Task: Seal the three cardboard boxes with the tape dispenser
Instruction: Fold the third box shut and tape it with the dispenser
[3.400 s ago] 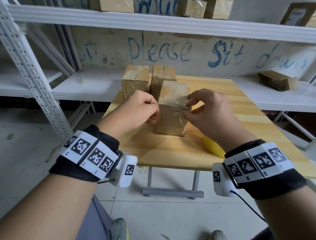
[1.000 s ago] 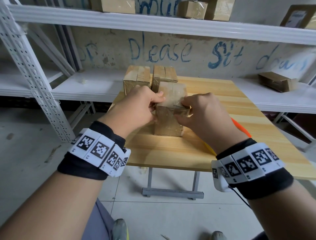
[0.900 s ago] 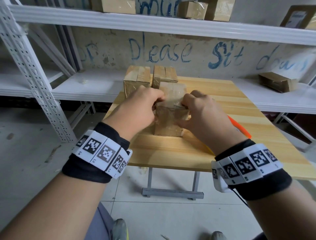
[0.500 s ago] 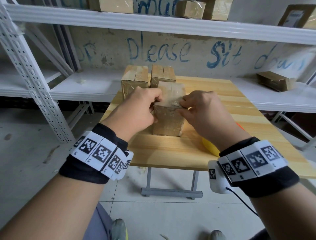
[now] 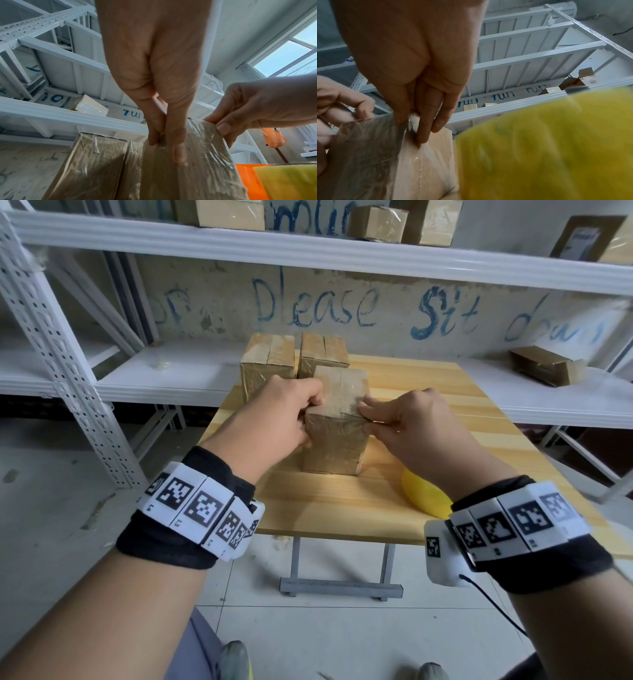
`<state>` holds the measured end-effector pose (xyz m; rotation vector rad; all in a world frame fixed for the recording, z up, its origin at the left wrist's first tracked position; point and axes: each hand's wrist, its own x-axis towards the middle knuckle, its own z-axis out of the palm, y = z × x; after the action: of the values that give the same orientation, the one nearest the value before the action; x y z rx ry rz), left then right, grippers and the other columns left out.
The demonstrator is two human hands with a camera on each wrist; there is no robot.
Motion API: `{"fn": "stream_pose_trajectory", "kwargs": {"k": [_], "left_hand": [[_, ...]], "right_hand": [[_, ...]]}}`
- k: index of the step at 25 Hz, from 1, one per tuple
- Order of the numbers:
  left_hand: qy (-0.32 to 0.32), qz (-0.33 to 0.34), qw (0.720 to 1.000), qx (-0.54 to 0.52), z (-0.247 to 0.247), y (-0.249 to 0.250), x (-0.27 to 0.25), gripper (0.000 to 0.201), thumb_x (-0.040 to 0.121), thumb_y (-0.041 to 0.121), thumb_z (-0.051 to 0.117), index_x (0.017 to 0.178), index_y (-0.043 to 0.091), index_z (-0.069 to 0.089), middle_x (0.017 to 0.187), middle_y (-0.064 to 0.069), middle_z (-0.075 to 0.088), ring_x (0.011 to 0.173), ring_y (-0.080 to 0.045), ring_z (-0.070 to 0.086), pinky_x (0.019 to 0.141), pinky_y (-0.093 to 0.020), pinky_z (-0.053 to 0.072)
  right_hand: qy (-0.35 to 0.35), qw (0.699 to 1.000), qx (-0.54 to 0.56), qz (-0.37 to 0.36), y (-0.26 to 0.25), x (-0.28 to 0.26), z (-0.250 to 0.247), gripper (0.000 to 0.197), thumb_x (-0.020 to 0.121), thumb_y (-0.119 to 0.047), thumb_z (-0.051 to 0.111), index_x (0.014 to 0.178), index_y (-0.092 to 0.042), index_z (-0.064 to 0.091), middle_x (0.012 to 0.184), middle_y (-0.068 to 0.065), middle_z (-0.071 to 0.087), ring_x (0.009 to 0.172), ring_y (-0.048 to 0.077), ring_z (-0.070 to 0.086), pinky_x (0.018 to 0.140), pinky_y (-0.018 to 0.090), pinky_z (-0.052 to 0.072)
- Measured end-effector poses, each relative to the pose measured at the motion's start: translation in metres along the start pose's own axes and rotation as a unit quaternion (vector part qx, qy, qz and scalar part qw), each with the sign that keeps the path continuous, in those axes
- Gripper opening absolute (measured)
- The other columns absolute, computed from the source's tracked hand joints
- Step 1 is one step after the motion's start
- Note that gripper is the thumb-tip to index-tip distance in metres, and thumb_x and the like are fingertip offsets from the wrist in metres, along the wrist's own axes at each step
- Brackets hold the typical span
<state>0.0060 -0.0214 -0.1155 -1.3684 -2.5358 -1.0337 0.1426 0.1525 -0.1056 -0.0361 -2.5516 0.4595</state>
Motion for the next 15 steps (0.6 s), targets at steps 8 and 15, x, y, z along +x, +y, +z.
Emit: {"fn": "stream_pose_trajectory", "kwargs": {"k": [8, 15], "left_hand": [[-0.017, -0.027, 0.996, -0.082, -0.006, 0.002, -0.001, 0.042, 0.078, -0.016, 0.076, 0.109, 0.012, 0.068, 0.113, -0.003, 0.07, 0.104, -0.011, 0.07, 0.088, -0.028, 0.06], [-0.056, -0.044, 0.991, -0.113, -0.016, 0.003, -0.003, 0.038, 0.09, -0.002, 0.07, 0.123, 0.017, 0.067, 0.135, 0.012, 0.061, 0.114, 0.001, 0.06, 0.093, -0.001, 0.041]], "right_hand": [[0.032, 0.998, 0.027, 0.04, -0.004, 0.0, 0.001, 0.025, 0.086, -0.005, 0.07, 0.11, -0.006, 0.074, 0.11, 0.005, 0.073, 0.109, -0.006, 0.058, 0.091, -0.005, 0.035], [0.045, 0.998, 0.009, 0.032, -0.004, 0.003, 0.005, 0.021, 0.086, -0.013, 0.074, 0.106, -0.007, 0.075, 0.105, 0.009, 0.074, 0.107, 0.007, 0.066, 0.095, 0.01, 0.043]]}}
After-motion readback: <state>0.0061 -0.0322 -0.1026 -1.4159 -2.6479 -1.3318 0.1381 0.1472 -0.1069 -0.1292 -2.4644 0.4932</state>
